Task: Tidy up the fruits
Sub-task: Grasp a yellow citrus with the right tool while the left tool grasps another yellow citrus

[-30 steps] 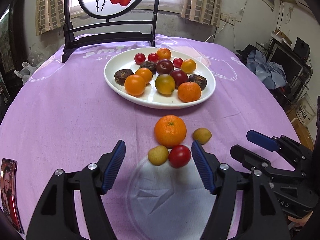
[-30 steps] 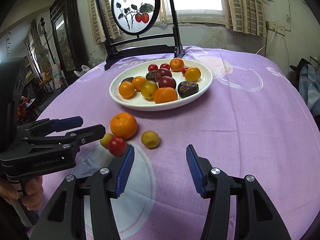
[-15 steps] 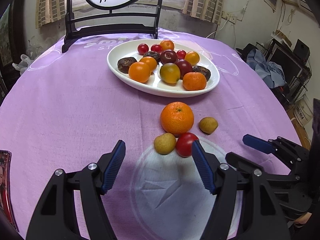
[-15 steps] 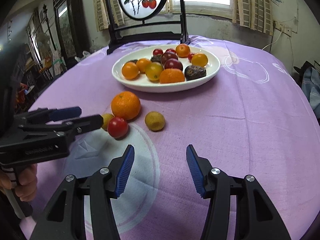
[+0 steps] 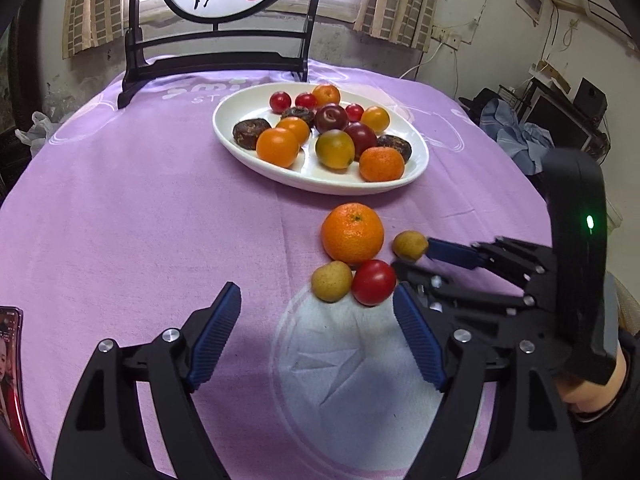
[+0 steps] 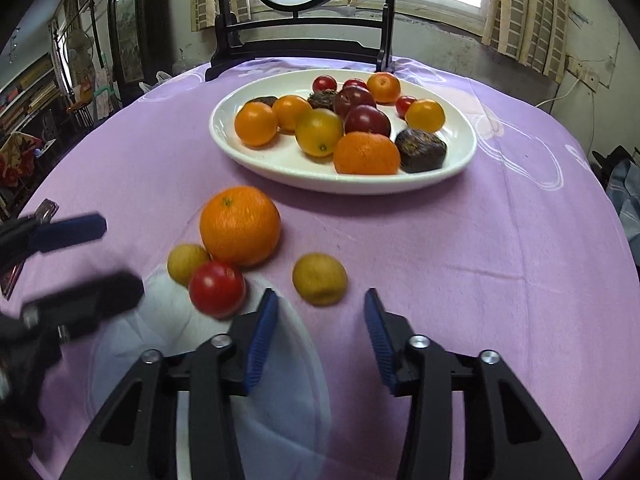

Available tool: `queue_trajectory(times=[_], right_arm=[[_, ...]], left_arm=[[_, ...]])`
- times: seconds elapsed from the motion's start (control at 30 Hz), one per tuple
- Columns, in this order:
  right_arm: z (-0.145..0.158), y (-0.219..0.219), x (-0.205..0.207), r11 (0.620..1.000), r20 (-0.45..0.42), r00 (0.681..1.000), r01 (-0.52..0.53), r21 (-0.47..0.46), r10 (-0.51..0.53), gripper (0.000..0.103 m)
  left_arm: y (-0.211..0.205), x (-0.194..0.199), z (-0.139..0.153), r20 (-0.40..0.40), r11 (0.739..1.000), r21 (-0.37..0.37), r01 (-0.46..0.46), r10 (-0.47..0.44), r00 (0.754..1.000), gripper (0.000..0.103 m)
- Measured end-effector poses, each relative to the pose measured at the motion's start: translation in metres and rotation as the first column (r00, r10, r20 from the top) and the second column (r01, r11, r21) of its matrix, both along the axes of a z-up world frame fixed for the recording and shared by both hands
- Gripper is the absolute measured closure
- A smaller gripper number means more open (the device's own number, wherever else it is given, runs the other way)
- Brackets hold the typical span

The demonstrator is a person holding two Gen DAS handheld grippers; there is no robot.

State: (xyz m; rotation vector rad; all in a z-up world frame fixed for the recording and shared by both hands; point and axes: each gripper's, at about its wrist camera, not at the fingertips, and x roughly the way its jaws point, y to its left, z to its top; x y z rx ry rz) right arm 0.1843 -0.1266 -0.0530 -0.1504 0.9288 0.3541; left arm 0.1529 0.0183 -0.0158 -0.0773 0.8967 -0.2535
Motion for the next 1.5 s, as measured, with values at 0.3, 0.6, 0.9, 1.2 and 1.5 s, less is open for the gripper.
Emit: queue_trajectory(times=[0.3, 0.6, 0.9, 1.2, 1.5], right_arm=[[0.001, -0.008, -0.001, 0.999, -0.006, 1.0, 0.021, 0.037, -0.02, 0.075], [0.002, -0.034, -0.017, 0.993, -0.025, 0.998, 0.061, 0.103, -0.059, 0.075], [0.011, -0.037, -0.024, 0.99, -0.003, 0.999, 0.044, 0.137, -0.044, 0.075], [0.018, -0.034, -0.033, 0.987, 0.009, 1.0, 0.008, 0.158, -0.009, 0.075], [0.024, -0.045, -0.04, 0.984, 0.033, 0.999, 0.033, 0.176, -0.04, 0.075]], left_arm=[[-0.008, 0.001, -0.01, -0.038, 1.0, 0.013, 0.028, -0.027, 0.999, 0.026], [-0.012, 0.004, -0.021, -0.053, 0.994, 0.106, 0.039, -0.033, 0.998, 0.027], [-0.016, 0.008, -0.032, -0.048, 0.987, 0.155, 0.043, -0.036, 0.998, 0.041], [-0.026, 0.021, -0.033, -0.008, 0.982, 0.19, 0.016, -0.015, 1.0, 0.048], [-0.036, 0.017, -0.029, -0.005, 0.98, 0.188, 0.058, -0.058, 0.998, 0.078]])
